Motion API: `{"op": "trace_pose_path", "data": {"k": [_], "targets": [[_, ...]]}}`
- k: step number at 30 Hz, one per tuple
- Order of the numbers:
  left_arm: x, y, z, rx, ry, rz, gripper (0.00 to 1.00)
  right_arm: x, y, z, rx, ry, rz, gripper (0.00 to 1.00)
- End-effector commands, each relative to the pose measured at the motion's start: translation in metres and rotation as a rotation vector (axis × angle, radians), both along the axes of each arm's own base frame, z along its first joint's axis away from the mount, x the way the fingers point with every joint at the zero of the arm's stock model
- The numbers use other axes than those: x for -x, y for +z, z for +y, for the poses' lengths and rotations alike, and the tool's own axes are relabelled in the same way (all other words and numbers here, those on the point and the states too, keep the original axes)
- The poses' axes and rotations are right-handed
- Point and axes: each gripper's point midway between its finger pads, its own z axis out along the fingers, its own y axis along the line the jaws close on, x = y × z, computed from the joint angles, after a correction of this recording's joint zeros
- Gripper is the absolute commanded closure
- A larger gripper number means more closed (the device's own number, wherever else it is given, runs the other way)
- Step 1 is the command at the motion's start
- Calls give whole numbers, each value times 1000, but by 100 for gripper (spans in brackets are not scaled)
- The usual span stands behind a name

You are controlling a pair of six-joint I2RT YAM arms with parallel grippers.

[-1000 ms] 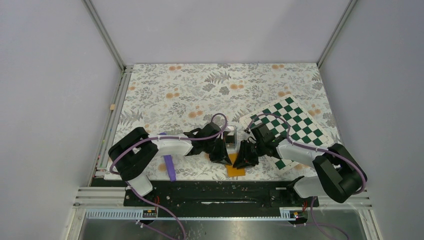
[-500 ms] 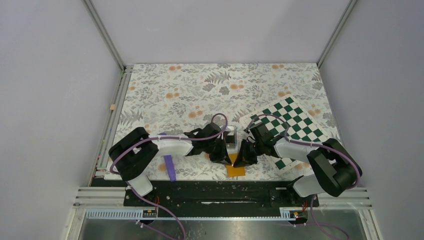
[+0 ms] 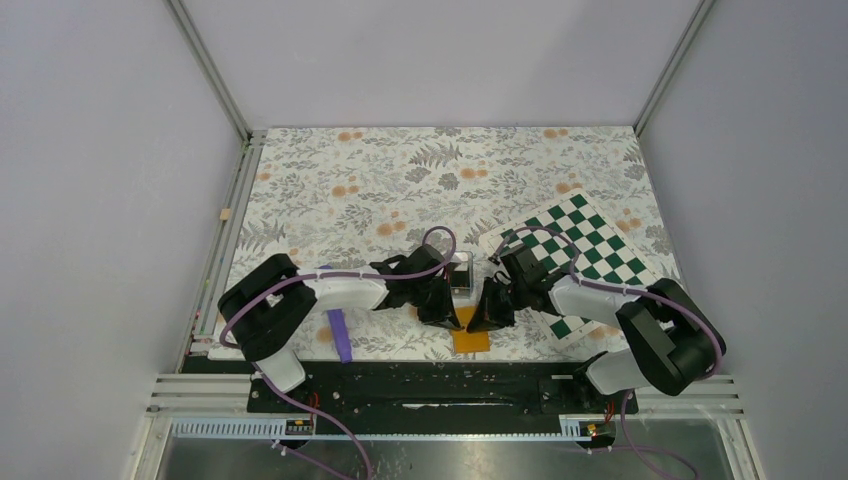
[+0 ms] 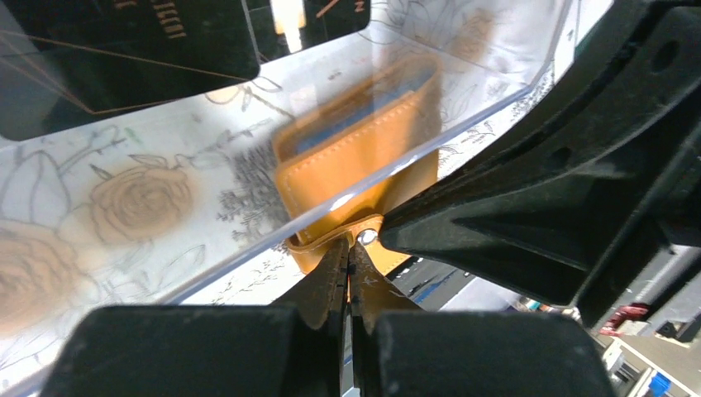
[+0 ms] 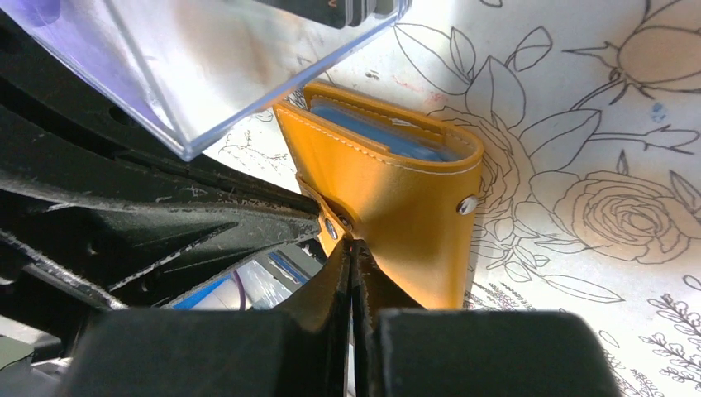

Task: Put the credit cards into the card holder
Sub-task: Close the card holder at the center of the board.

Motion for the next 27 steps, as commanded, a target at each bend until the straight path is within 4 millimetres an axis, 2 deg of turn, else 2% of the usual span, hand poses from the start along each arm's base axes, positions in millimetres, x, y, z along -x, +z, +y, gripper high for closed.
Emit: {"op": "trace_pose_path", "data": {"k": [1,7,14,19,22,25,27], "targets": [[-9,-3,4,-65,2,-44,100,-16,10,1,-9,-28,-79,100],[-6,-3,-9,-45,-27,-35,100,-15,9,2,-14,-18,-71,100],[-6,-2,-12,-36,-26,-40,100,-12,3,1,-9,-16,-50,100],[-2,-10,-13,-61,-25,-26,100,-12,2,2,-9,-15,-44,95],[-1,-14,-12,-84,-16,-21,100,-12,0,2,-8,-13,-37,88],[-1,-19,-5,-140,2,-16,100,-12,-2,3,-8,-13,-35,80],[-2,-23,0,-176,17,-12,100,-13,-2,3,-6,-12,-35,78]]}}
